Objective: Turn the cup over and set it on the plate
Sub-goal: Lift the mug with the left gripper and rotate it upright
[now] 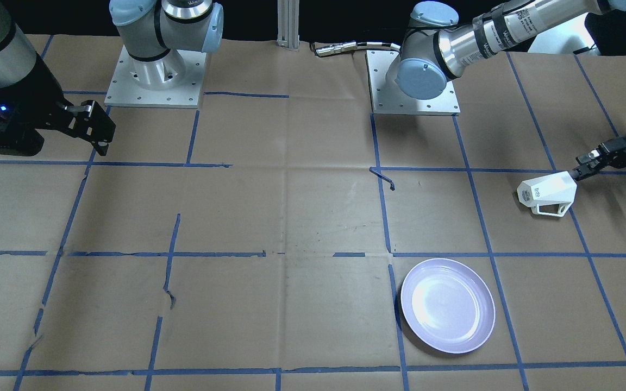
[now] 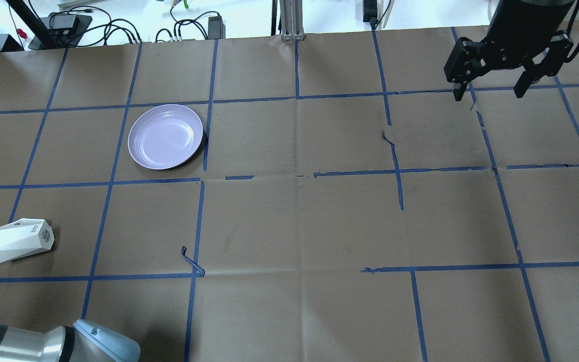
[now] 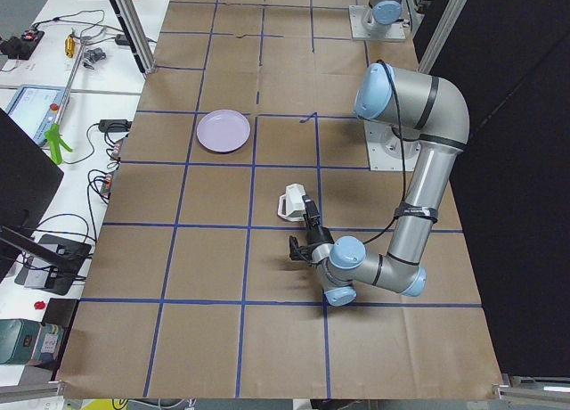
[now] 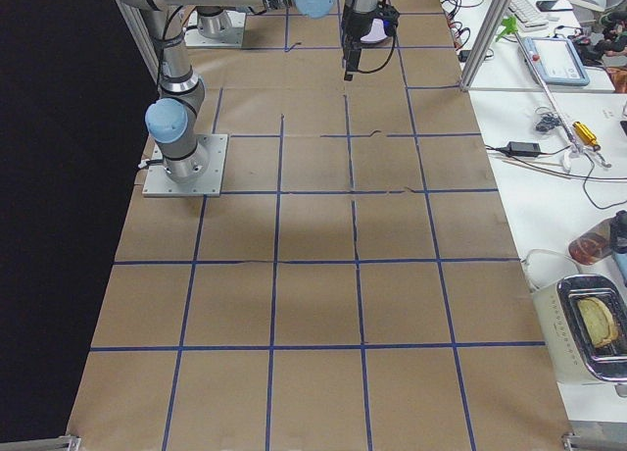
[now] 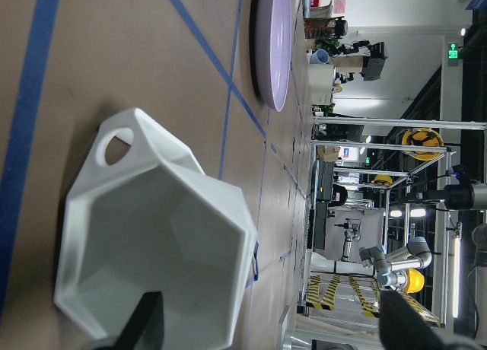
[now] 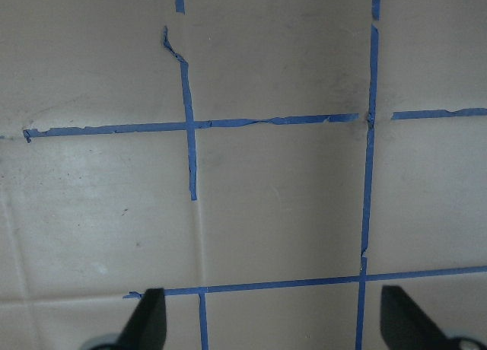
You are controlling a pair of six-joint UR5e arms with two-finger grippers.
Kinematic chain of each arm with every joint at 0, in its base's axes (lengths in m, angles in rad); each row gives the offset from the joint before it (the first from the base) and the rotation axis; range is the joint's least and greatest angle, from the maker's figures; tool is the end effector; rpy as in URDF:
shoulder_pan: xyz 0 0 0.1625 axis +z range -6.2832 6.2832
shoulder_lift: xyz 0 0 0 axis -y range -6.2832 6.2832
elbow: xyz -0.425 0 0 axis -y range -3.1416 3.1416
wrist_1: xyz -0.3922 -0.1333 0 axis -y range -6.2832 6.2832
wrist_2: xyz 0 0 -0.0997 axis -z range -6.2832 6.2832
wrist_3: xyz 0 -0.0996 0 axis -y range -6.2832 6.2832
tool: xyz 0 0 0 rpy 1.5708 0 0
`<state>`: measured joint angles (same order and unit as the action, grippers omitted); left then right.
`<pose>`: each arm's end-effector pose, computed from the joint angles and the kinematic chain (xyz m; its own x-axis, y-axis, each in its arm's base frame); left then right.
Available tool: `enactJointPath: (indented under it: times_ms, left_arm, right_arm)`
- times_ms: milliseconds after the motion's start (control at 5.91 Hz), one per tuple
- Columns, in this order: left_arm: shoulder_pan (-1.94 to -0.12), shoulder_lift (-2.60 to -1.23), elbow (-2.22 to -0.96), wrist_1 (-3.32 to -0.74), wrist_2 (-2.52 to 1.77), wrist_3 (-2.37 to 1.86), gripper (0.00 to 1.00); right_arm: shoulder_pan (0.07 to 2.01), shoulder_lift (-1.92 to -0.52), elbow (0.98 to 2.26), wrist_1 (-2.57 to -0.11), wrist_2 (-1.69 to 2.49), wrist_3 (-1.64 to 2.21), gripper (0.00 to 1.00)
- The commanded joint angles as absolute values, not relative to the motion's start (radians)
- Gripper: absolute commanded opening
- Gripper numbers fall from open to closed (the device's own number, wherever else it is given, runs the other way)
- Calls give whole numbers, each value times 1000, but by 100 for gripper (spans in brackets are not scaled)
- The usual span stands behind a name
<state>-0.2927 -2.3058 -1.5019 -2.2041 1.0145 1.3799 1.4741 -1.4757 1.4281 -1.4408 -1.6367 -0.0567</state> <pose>0.4621 -0.3334 0.1167 -0.2061 -0.1062 0.9728 -0.2864 0.9571 0.0438 0.0756 -0.5331 0.4970 -0.9975 0.0346 0.0609 0.0398 0.9955 0.0859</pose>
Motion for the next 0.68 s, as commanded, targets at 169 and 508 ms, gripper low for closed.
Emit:
enactJointPath:
  times_ms: [169,508]
  left_arm:
    - [-290,-2309,-1500,-2230,1011,1414,6]
    - [-290,-2309,-1500,-2240,1002,1417,0]
  right_arm:
    - [1474,-1476,1428,-1440,-1637,-57,100]
    - [1474,-1476,1428,-1442,-1637,-57,100]
